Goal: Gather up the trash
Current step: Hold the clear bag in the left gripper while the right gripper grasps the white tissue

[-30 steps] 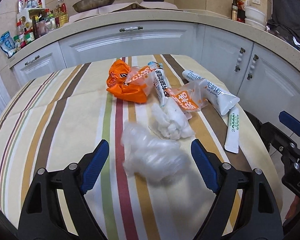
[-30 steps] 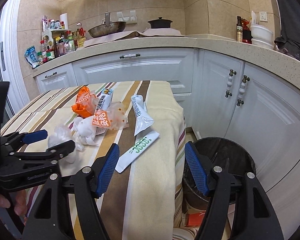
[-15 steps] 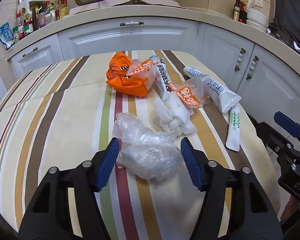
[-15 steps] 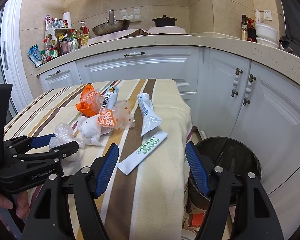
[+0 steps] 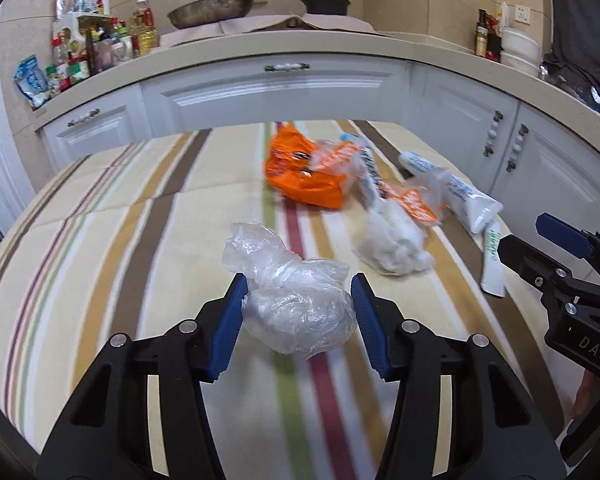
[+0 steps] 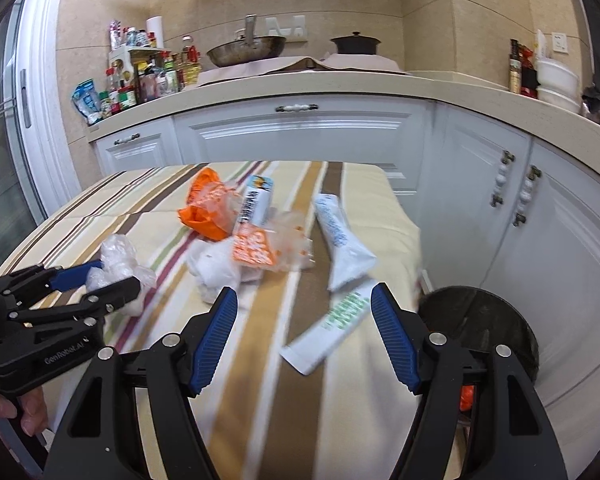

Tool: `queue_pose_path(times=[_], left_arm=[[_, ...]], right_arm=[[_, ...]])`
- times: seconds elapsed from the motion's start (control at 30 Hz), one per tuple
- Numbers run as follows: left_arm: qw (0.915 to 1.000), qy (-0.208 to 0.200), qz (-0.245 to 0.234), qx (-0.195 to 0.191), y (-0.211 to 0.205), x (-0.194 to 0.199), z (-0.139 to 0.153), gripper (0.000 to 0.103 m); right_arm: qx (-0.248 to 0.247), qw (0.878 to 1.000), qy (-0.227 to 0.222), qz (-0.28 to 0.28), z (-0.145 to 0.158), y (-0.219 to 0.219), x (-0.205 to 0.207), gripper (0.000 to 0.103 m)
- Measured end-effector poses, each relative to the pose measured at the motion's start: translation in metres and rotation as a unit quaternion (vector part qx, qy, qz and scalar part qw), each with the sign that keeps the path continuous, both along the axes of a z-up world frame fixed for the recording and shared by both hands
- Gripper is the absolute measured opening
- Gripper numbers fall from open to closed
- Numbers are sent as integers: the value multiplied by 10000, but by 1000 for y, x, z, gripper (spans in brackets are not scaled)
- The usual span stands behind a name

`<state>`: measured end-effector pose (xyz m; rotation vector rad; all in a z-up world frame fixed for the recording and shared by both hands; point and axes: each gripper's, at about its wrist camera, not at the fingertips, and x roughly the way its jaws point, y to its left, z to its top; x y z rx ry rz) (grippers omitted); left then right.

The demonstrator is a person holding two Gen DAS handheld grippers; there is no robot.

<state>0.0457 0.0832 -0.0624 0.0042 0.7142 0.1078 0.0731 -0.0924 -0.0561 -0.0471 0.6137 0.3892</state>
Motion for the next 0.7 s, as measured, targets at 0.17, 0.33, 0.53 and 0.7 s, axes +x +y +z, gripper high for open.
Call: queue_pose_path(times=[0.17,0.33,0.53,0.7], left_arm=[[9992,-45,399,63,30,-1,5,51],[9969,-100,773,62,59,-3,9,51],[9948,-117,1013,-30,83,-6,8,51],[9941,-44,1074,-163,93,-8,3,51]], right_arm=[[-115,9994,161,287,-1,30,12,68],[-296,9987,97,401,4,50,14,68],[-387,9974,229,559,-1,72,28,59],[-601,9951,556,559,-10,82,39,55]])
